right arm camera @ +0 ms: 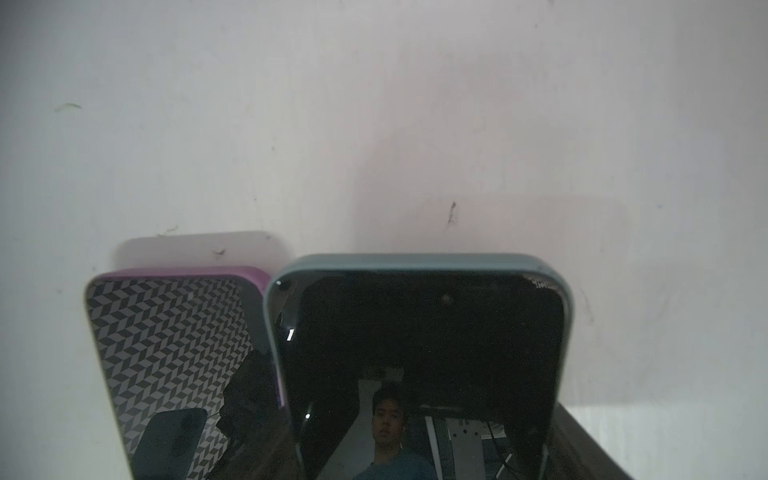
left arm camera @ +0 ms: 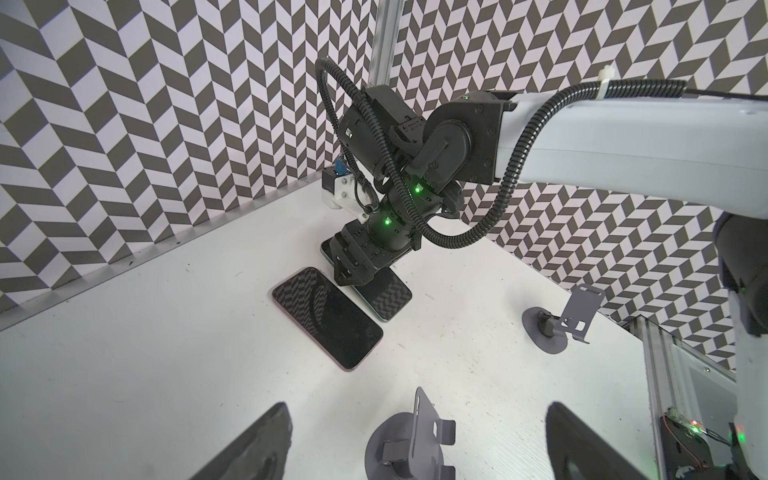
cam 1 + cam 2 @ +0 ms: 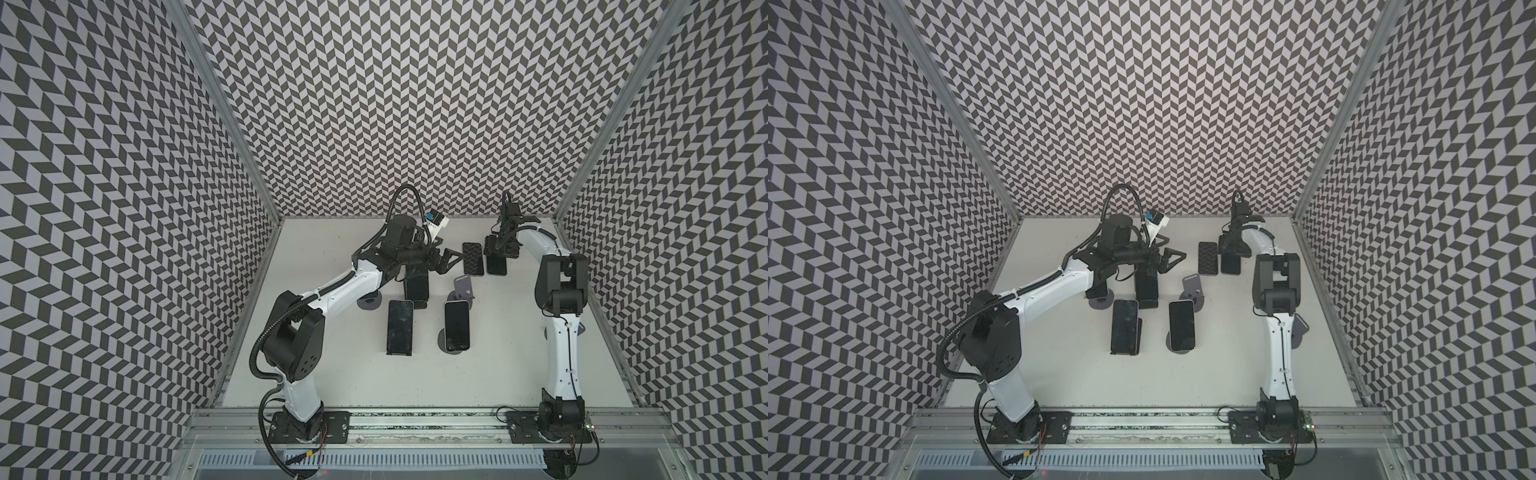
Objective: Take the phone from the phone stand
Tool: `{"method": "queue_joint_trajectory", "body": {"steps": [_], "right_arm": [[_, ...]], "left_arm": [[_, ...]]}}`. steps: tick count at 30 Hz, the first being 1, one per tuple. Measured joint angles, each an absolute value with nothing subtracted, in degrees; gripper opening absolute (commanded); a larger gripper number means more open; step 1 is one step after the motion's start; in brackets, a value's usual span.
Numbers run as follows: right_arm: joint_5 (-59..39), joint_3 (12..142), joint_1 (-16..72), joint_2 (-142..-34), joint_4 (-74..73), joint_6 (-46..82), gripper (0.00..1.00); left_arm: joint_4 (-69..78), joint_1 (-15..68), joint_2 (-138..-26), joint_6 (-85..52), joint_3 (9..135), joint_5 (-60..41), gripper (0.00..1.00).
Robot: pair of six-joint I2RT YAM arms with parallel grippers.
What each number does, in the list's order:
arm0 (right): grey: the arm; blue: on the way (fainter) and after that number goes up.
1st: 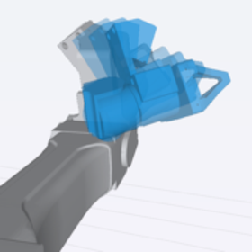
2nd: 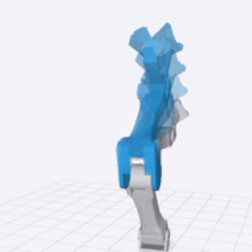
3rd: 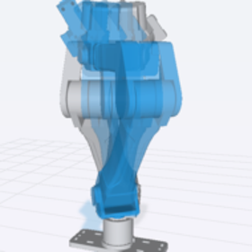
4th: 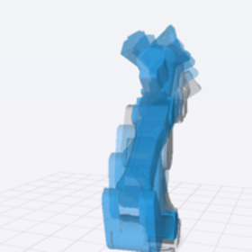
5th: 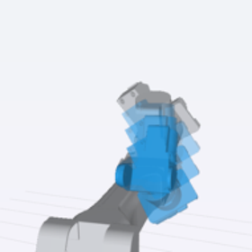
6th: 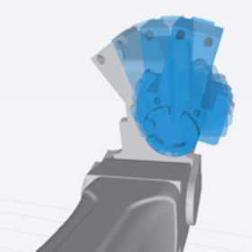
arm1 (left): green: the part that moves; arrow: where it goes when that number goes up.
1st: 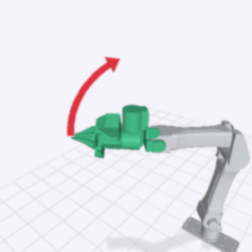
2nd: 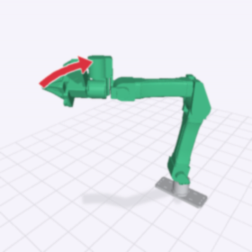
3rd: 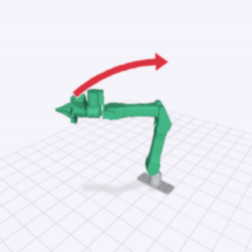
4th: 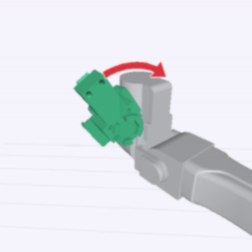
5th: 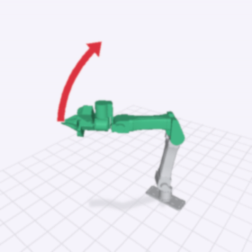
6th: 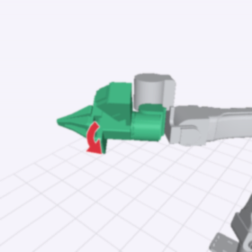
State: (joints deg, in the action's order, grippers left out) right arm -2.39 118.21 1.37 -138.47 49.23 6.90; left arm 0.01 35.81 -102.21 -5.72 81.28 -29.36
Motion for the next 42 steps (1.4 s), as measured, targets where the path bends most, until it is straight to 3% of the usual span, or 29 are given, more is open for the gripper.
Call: {"method": "queue_joint_trajectory", "body": {"steps": [33,42], "right_arm": [[-2.59,115.79,1.37,-137.6,45.17,6.46,0.79],[-4.12,115.59,1.21,-137.1,45.12,7.35,0.87]], "left_arm": [[-0.05,36.03,-100.44,-5.37,80.36,-29.43,0.94],[-1.37,36.38,-99.74,-3.7,80.68,-28.25,0.95]]}}
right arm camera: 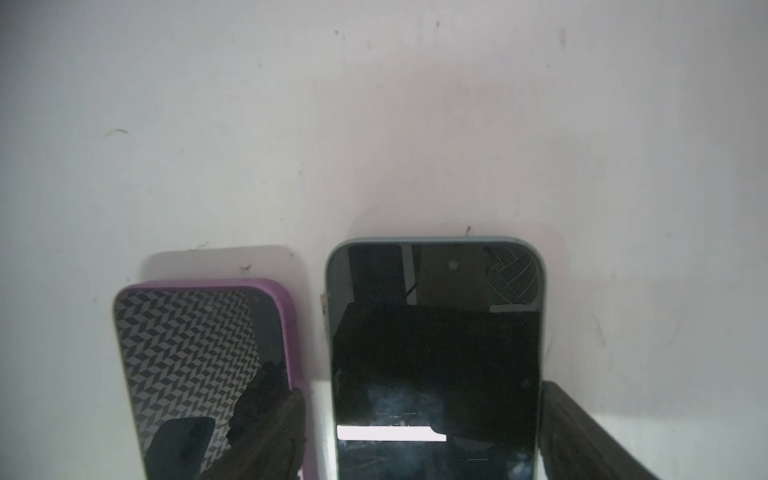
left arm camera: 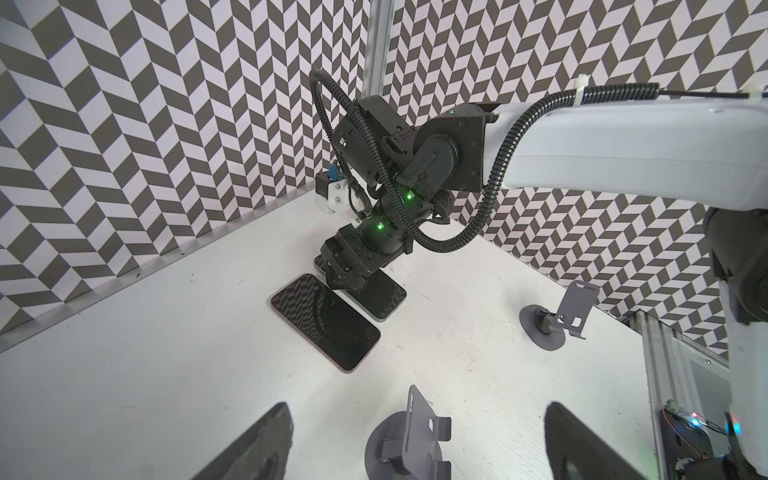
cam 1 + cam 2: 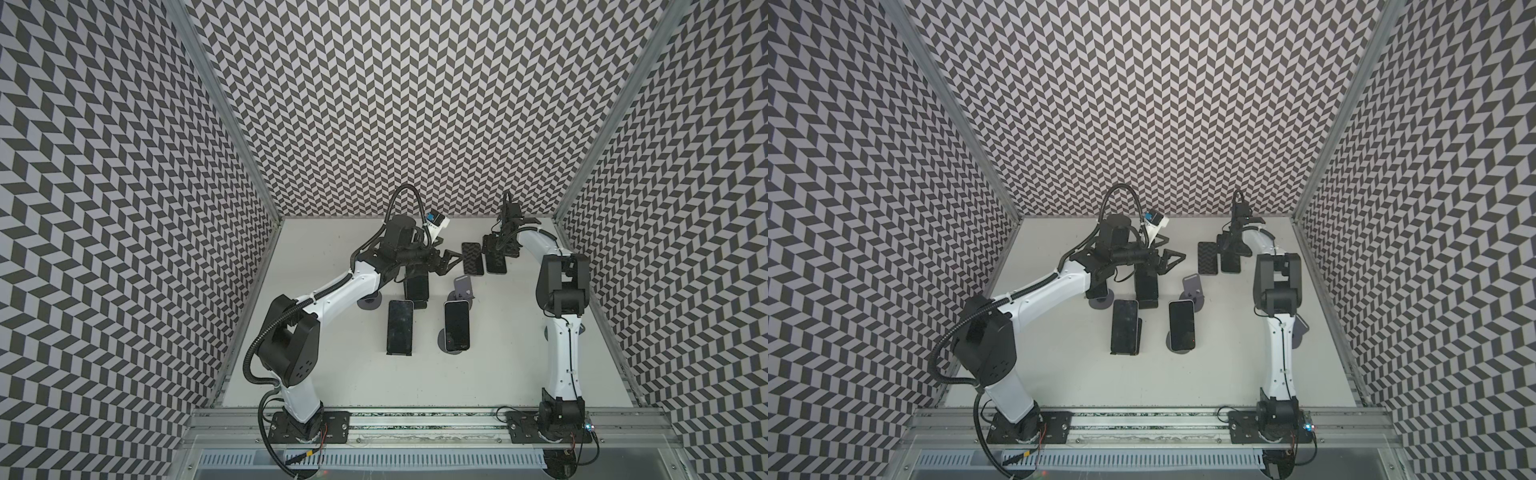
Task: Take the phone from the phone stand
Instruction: 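Draw the left arm back toward the robot while the right lifts away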
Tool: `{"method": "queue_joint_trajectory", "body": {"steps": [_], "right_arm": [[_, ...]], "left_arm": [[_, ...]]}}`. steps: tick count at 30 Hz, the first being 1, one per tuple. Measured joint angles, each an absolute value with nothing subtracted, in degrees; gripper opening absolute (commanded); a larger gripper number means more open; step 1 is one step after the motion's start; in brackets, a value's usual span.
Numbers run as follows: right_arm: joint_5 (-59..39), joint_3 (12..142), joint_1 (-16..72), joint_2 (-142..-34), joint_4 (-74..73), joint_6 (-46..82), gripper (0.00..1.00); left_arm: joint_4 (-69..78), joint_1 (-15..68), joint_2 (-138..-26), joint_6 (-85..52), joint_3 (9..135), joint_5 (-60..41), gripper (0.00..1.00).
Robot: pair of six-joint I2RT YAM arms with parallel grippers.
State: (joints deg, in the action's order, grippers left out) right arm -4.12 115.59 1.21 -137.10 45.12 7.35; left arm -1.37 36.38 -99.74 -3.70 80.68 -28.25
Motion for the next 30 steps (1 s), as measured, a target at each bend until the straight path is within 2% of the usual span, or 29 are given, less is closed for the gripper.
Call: {"method": "queue_joint_trajectory", "body": {"steps": [7,14,22,30], "right_arm": [[-5.61,115.11,1.19,-134.87,46.76,8.93,0.95],[-5.76,111.83,1.19,-127.81,46.7,9.98,0.96],[-8.32,106.96,1.28,-119.13,46.22,10.7,0.92],[-11.66,96.07,4.82,-105.8,44.69,11.6,0.91]], "left_arm": [[-4.34,36.38,-96.97,-1.85,83.15,-24.56,0.95],[-4.71,36.86,-90.96,-1.5,83.11,-18.92,0.95],[-4.14,40.93,-83.13,-3.66,77.06,-7.94,0.95],[-7.27,45.28,-79.22,-8.16,73.76,2.72,0.94]]}}
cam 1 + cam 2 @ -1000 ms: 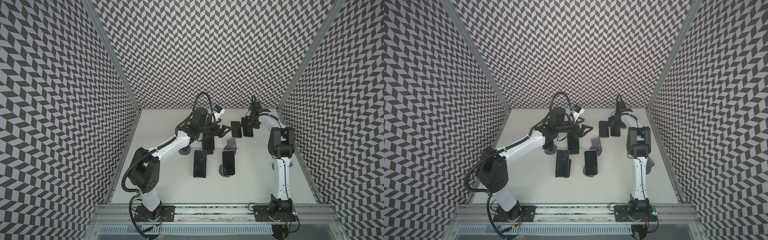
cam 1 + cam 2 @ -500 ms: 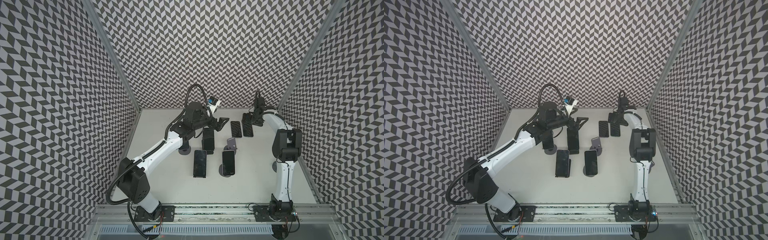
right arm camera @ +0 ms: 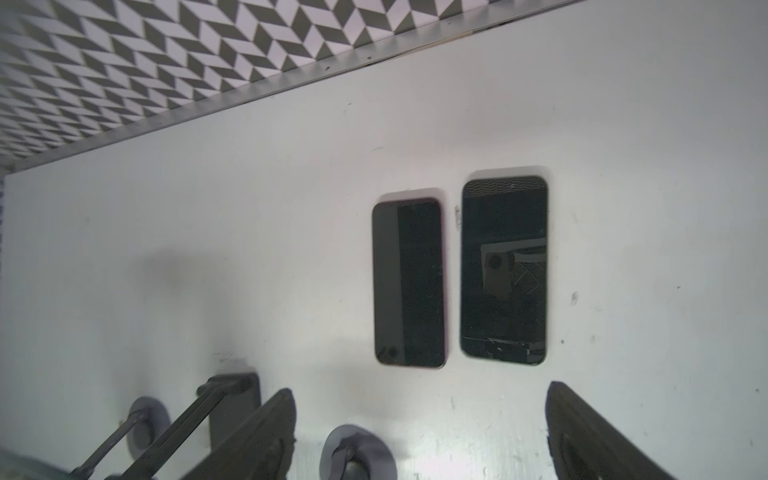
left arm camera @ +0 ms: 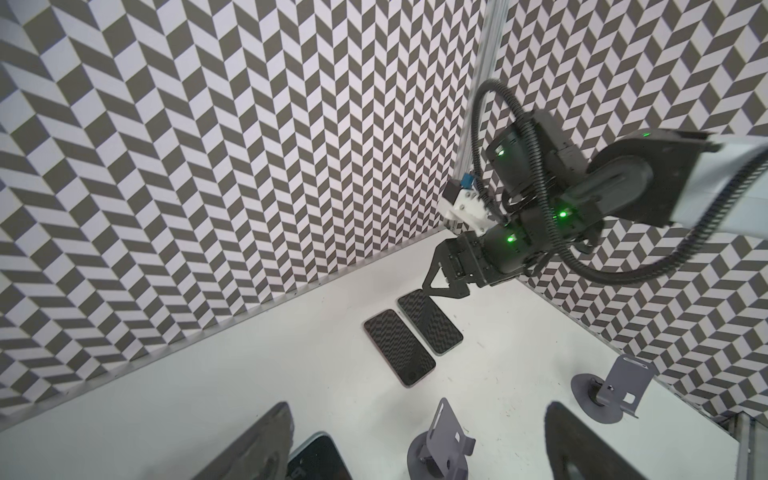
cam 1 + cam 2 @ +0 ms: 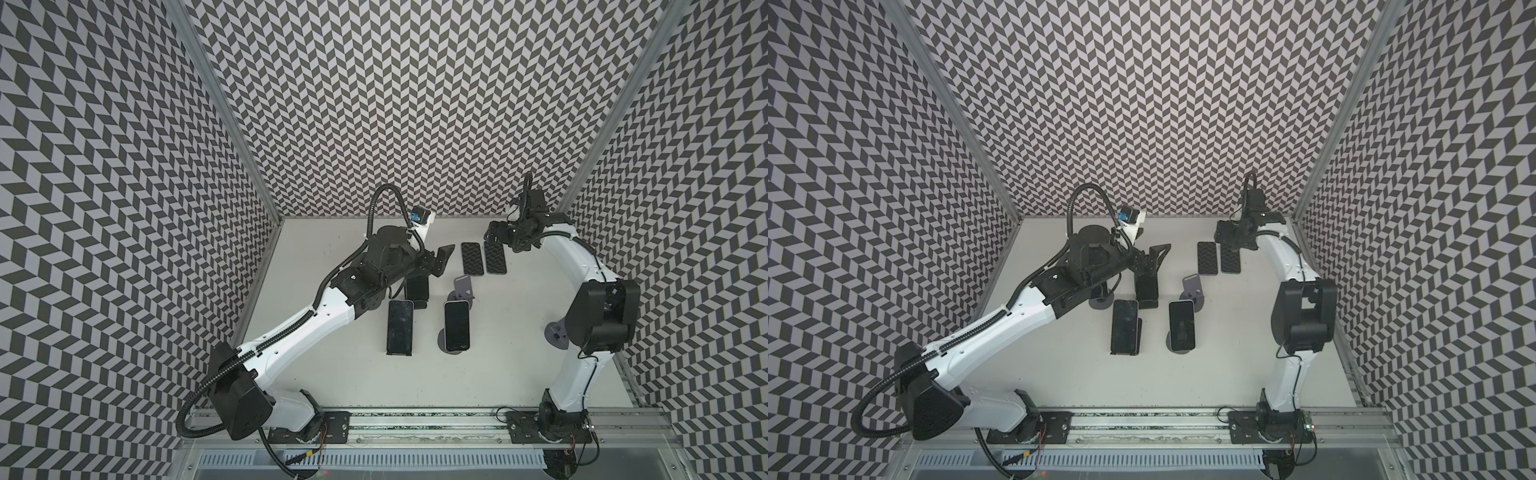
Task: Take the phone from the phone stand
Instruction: 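Draw the left arm back toward the robot while the right lifts away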
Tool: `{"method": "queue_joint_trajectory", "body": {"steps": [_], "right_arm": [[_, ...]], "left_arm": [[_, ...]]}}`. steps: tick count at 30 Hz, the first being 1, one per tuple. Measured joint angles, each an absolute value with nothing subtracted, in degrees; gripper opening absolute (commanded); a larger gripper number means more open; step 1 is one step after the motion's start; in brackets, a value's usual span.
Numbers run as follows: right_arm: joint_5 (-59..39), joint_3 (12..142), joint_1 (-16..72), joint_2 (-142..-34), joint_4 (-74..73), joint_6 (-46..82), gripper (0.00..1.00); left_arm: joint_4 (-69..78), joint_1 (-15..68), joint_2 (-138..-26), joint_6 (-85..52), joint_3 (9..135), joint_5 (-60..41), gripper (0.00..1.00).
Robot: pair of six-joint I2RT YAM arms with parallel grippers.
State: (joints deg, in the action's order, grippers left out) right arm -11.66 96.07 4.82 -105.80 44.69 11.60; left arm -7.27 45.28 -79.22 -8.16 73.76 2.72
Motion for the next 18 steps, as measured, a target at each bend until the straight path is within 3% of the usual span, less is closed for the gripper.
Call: {"method": "queue_joint_trajectory", "body": {"steps": [11,18], "right_arm": [[-16.43,81.6,16.78,-87.7,42.22,16.29,0.88],[-17.87,79.5,19.51,-79.64,39.9,19.81,0.86]], "left_arm": [[-16.64,47.9,-69.14,-16.64,64.82,13.15,0.92],[-22.65,49.52,-64.49,-22.72,60.6,17.91,0.92]]}}
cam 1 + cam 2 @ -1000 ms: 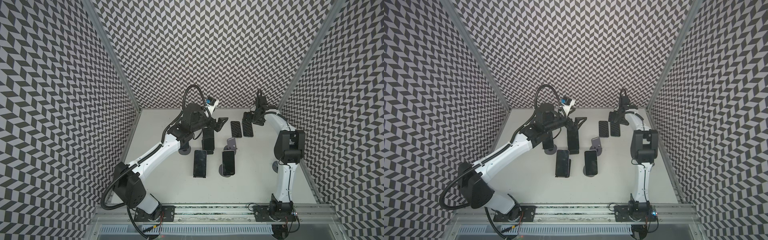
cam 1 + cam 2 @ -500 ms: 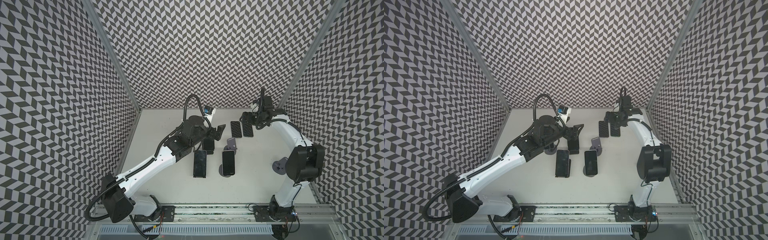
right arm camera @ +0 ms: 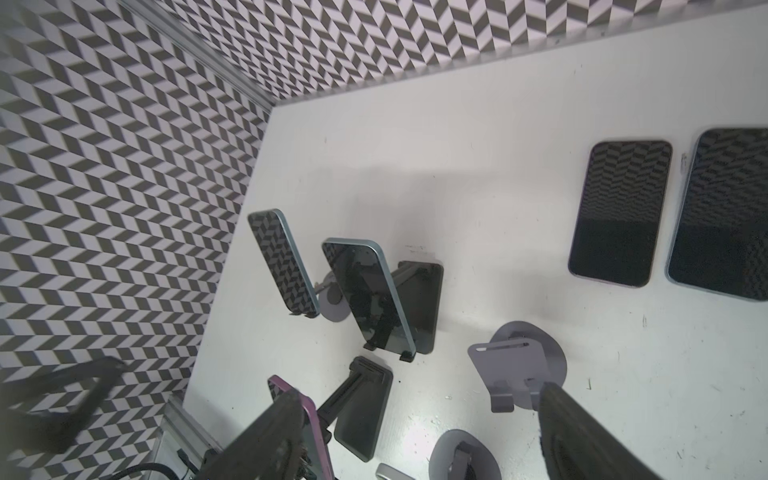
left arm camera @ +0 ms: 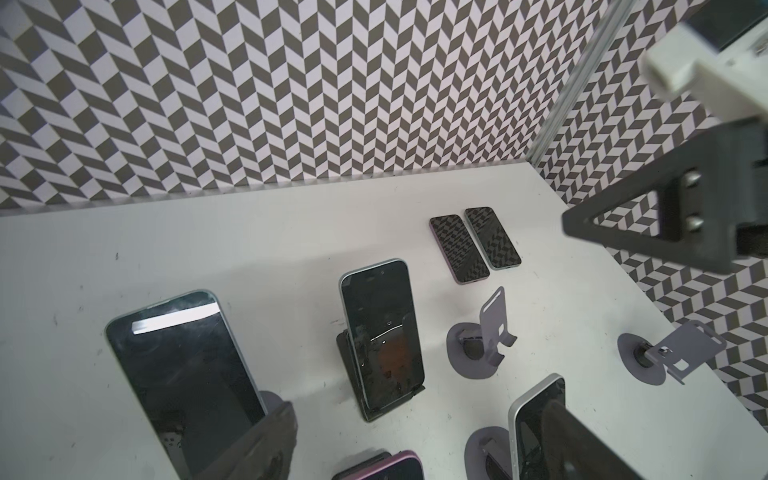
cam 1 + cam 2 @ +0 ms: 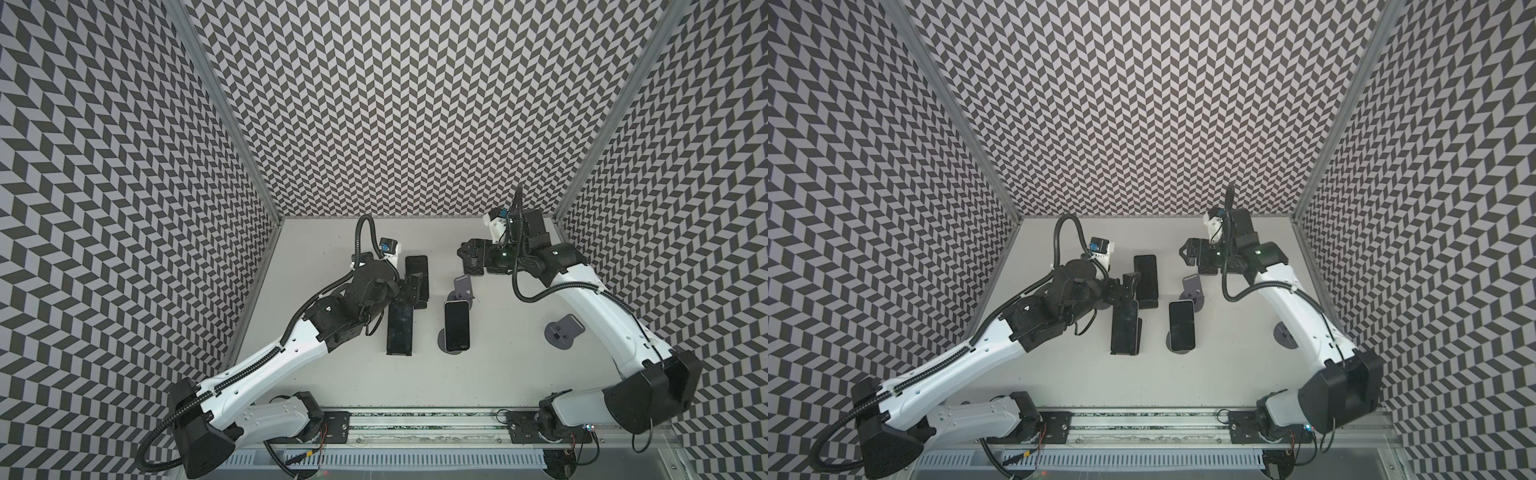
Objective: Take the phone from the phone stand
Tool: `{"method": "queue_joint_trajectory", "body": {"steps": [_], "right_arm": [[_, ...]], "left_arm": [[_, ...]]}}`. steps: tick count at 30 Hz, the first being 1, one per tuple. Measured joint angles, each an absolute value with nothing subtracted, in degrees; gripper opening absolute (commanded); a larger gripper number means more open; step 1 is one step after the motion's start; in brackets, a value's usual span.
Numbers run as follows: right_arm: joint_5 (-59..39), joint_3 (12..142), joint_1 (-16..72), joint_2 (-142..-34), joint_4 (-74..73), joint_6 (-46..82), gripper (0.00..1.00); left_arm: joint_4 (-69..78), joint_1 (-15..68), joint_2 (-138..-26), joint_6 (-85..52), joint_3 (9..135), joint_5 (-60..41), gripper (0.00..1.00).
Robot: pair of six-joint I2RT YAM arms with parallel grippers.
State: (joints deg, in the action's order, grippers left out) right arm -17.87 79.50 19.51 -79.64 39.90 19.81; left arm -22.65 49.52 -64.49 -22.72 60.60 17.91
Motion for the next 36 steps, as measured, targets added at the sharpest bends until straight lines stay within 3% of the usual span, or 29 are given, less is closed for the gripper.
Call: {"method": "queue_joint_trajectory", "body": {"steps": [11,36], "right_arm": [[-17.37,71.0,21.63,-75.0,36.69,22.74,0.86],[-16.56,60.9,23.0,-72.36,31.18,25.15,0.87]], "left_arm": [[-28.12,55.68,-62.94,-31.88,55.27,24.34,0.92],[-27.09,56.25,-66.43,-37.6,46.81,21.32,0.94]]}}
